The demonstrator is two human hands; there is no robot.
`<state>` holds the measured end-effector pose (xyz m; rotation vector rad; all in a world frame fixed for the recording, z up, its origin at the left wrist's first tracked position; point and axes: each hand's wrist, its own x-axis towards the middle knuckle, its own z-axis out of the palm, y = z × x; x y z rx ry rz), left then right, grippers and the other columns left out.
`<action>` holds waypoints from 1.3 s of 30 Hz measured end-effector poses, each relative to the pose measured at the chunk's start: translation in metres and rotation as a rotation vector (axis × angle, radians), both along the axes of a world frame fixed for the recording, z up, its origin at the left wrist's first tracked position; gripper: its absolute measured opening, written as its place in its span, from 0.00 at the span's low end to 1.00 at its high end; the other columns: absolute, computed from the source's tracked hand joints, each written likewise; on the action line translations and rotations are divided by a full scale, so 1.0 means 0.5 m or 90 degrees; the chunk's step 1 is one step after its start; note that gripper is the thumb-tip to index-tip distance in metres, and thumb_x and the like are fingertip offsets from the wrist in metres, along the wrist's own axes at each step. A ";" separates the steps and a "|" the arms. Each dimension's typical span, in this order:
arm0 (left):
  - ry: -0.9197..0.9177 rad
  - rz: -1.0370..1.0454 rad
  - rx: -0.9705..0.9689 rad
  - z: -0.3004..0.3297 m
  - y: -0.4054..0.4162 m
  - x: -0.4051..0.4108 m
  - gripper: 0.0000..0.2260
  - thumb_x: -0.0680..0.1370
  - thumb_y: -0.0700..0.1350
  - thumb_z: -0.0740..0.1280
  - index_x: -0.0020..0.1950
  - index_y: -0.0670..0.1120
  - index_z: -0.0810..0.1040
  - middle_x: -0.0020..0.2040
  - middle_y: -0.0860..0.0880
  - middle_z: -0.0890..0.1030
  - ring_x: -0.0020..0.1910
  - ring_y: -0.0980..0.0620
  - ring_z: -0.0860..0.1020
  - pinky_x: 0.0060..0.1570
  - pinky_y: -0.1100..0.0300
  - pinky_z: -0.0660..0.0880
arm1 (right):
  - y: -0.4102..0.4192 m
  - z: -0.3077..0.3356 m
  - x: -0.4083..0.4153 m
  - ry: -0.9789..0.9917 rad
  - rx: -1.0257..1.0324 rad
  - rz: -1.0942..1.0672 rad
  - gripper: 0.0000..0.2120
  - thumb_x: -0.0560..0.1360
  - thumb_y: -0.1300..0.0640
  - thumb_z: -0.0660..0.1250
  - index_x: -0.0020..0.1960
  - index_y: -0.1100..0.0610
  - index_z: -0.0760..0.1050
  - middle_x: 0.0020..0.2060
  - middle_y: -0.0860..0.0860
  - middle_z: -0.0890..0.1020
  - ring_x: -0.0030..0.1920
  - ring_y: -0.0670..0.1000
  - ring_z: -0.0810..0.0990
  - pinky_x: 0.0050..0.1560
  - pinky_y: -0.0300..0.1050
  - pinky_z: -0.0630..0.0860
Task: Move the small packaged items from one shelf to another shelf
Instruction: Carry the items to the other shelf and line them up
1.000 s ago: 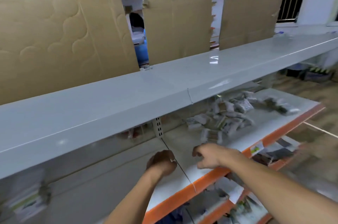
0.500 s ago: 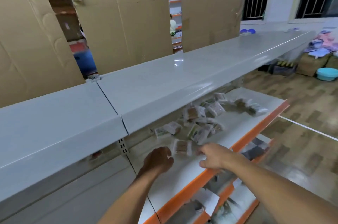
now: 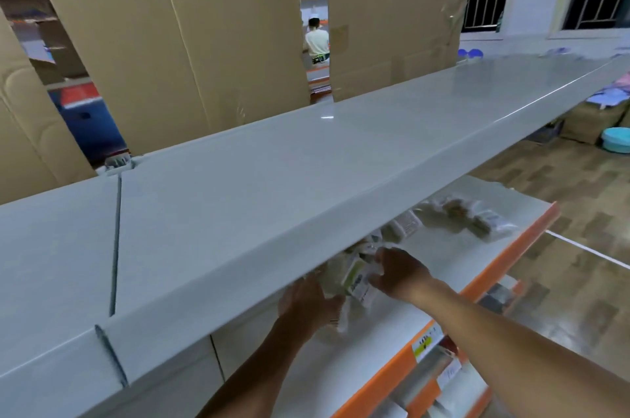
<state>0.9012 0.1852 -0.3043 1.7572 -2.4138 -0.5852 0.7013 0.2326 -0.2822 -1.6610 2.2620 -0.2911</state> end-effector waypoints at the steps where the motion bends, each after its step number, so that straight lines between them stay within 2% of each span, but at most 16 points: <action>1: 0.006 -0.026 0.011 -0.004 0.004 -0.012 0.36 0.70 0.68 0.66 0.75 0.55 0.64 0.69 0.49 0.74 0.68 0.47 0.73 0.65 0.53 0.72 | -0.008 -0.006 0.001 -0.001 -0.003 -0.002 0.25 0.75 0.42 0.63 0.66 0.56 0.72 0.61 0.55 0.78 0.59 0.55 0.78 0.59 0.48 0.76; 4: -0.076 -0.104 0.041 -0.017 0.016 -0.038 0.46 0.65 0.73 0.68 0.75 0.49 0.63 0.75 0.45 0.66 0.74 0.43 0.64 0.69 0.49 0.67 | -0.027 -0.026 0.000 -0.015 -0.016 0.009 0.25 0.76 0.42 0.63 0.66 0.58 0.71 0.59 0.56 0.79 0.57 0.56 0.79 0.56 0.48 0.76; 7: -0.169 -0.115 0.036 -0.029 0.028 -0.043 0.52 0.62 0.68 0.75 0.75 0.42 0.58 0.75 0.40 0.58 0.72 0.38 0.60 0.68 0.44 0.66 | -0.036 -0.047 -0.004 -0.065 -0.029 0.037 0.23 0.77 0.43 0.64 0.65 0.58 0.71 0.57 0.55 0.80 0.56 0.54 0.79 0.47 0.44 0.71; 10: -0.141 -0.086 0.014 -0.033 0.036 -0.040 0.42 0.63 0.62 0.77 0.70 0.46 0.64 0.70 0.43 0.63 0.67 0.42 0.64 0.64 0.47 0.69 | -0.044 -0.064 -0.013 -0.164 -0.020 0.045 0.19 0.76 0.48 0.67 0.59 0.61 0.74 0.52 0.57 0.81 0.53 0.56 0.80 0.48 0.48 0.77; 13: -0.094 -0.075 -0.055 -0.037 0.043 -0.026 0.28 0.70 0.56 0.73 0.66 0.50 0.70 0.68 0.49 0.68 0.66 0.45 0.68 0.63 0.53 0.69 | -0.053 -0.070 -0.025 -0.302 -0.012 0.038 0.16 0.75 0.54 0.70 0.58 0.63 0.77 0.48 0.60 0.83 0.51 0.59 0.82 0.50 0.52 0.77; 16: 0.057 0.002 -0.118 -0.039 0.058 -0.011 0.22 0.72 0.55 0.67 0.65 0.54 0.72 0.59 0.55 0.78 0.57 0.52 0.77 0.55 0.58 0.74 | -0.059 -0.071 -0.035 -0.507 -0.007 -0.008 0.20 0.76 0.60 0.70 0.67 0.58 0.73 0.51 0.61 0.83 0.48 0.59 0.82 0.43 0.52 0.76; 18: 0.239 0.127 -0.083 -0.033 0.070 -0.007 0.18 0.71 0.59 0.64 0.59 0.56 0.75 0.51 0.58 0.82 0.47 0.59 0.81 0.47 0.61 0.78 | -0.058 -0.076 -0.042 -0.609 -0.003 -0.036 0.20 0.76 0.63 0.69 0.67 0.57 0.73 0.49 0.66 0.83 0.42 0.58 0.79 0.36 0.50 0.71; 20: 0.400 0.232 -0.036 -0.024 0.076 -0.001 0.12 0.74 0.59 0.64 0.52 0.55 0.78 0.45 0.57 0.84 0.40 0.62 0.81 0.40 0.60 0.79 | -0.056 -0.082 -0.049 -0.647 0.005 -0.018 0.21 0.76 0.64 0.68 0.67 0.51 0.73 0.48 0.66 0.82 0.40 0.56 0.77 0.33 0.45 0.68; 22: 0.495 0.305 0.017 -0.019 0.078 0.005 0.06 0.78 0.52 0.64 0.49 0.53 0.80 0.43 0.53 0.84 0.40 0.57 0.82 0.38 0.57 0.78 | -0.054 -0.080 -0.055 -0.669 0.018 -0.001 0.19 0.76 0.64 0.69 0.64 0.50 0.74 0.43 0.62 0.82 0.40 0.56 0.76 0.33 0.43 0.68; 24: 0.530 0.364 0.074 -0.022 0.082 0.012 0.07 0.80 0.48 0.63 0.51 0.50 0.80 0.45 0.48 0.84 0.38 0.52 0.81 0.37 0.57 0.75 | -0.054 -0.076 -0.060 -0.683 0.028 0.000 0.10 0.76 0.64 0.69 0.55 0.53 0.79 0.41 0.60 0.83 0.40 0.56 0.78 0.36 0.45 0.69; 27: 0.571 0.389 0.142 -0.034 0.093 0.014 0.12 0.78 0.57 0.67 0.53 0.49 0.79 0.47 0.45 0.84 0.40 0.51 0.81 0.37 0.59 0.75 | -0.054 -0.077 -0.068 -0.688 0.043 0.005 0.06 0.75 0.64 0.70 0.48 0.54 0.80 0.39 0.58 0.82 0.38 0.54 0.78 0.36 0.45 0.71; 29: 0.547 0.387 0.138 -0.038 0.100 0.012 0.16 0.74 0.60 0.72 0.51 0.48 0.79 0.46 0.47 0.84 0.40 0.53 0.81 0.36 0.60 0.76 | -0.053 -0.081 -0.074 -0.689 0.045 0.005 0.05 0.75 0.64 0.71 0.48 0.56 0.81 0.39 0.56 0.83 0.36 0.52 0.79 0.32 0.42 0.72; 33: 0.503 0.404 0.145 -0.038 0.105 0.024 0.18 0.69 0.53 0.78 0.52 0.47 0.77 0.48 0.47 0.84 0.45 0.51 0.82 0.34 0.63 0.74 | -0.055 -0.084 -0.088 -0.671 0.053 0.030 0.03 0.75 0.63 0.71 0.46 0.56 0.81 0.35 0.49 0.85 0.33 0.47 0.82 0.30 0.37 0.75; 36: 0.472 0.382 0.203 -0.031 0.109 0.038 0.19 0.70 0.48 0.76 0.58 0.56 0.75 0.50 0.47 0.83 0.48 0.50 0.82 0.38 0.61 0.77 | -0.055 -0.085 -0.091 -0.663 0.053 0.048 0.05 0.75 0.63 0.72 0.41 0.56 0.80 0.29 0.47 0.83 0.28 0.44 0.80 0.28 0.36 0.74; 38: 0.423 0.365 0.231 -0.030 0.111 0.047 0.20 0.71 0.47 0.73 0.60 0.63 0.74 0.51 0.48 0.82 0.50 0.49 0.81 0.44 0.57 0.79 | -0.053 -0.083 -0.092 -0.654 0.055 0.053 0.04 0.74 0.63 0.72 0.41 0.58 0.80 0.32 0.50 0.82 0.31 0.47 0.79 0.30 0.39 0.74; 39: 0.407 0.359 0.236 -0.031 0.111 0.052 0.18 0.72 0.47 0.71 0.59 0.63 0.76 0.51 0.49 0.82 0.51 0.49 0.81 0.46 0.56 0.80 | -0.053 -0.082 -0.093 -0.648 0.059 0.054 0.03 0.74 0.63 0.72 0.42 0.59 0.80 0.34 0.53 0.82 0.33 0.49 0.79 0.31 0.41 0.75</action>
